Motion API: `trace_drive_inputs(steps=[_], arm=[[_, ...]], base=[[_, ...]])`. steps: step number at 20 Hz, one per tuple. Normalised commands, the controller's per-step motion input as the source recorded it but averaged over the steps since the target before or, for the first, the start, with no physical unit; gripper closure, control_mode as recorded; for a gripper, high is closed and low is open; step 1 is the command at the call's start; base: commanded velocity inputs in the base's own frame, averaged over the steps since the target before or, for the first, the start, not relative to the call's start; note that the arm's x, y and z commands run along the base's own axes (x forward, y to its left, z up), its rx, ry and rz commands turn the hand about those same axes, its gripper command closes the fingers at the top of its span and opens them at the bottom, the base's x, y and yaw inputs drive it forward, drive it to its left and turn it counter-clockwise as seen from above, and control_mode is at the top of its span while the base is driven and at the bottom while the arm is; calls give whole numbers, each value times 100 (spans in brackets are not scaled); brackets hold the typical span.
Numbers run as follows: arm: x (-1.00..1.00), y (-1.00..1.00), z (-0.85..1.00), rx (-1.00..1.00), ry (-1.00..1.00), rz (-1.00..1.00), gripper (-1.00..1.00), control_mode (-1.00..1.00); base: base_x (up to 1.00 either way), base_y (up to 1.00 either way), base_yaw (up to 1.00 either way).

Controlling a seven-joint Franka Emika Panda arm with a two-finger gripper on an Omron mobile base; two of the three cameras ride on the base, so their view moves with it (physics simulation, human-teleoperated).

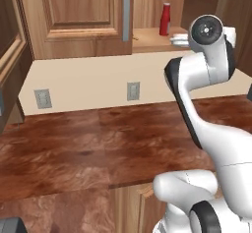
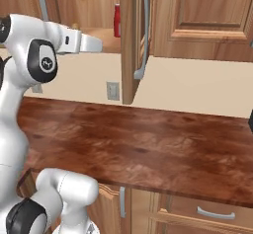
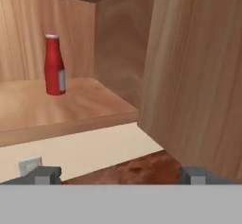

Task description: The dining table condiment station is running low on ketchup. Refill the condiment station by opening the cabinet and taking the ketchup from the cabinet and placing it on the dining table.

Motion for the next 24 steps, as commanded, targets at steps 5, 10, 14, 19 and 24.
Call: trace_drive_inputs(steps=[5, 10, 14, 19, 24], arm=[[46, 9, 15, 5, -11, 19, -100, -100], [35, 7, 34, 0, -1, 19, -100, -100], [1, 2, 4, 0, 0, 2, -100, -100], [0, 0, 1, 1, -2, 0, -100, -100], [7, 3, 22, 1, -9, 3, -100, -100]], base=[[0, 0, 0], [0, 0, 0], [0, 0, 0], [0, 0, 0], [0, 0, 0]])
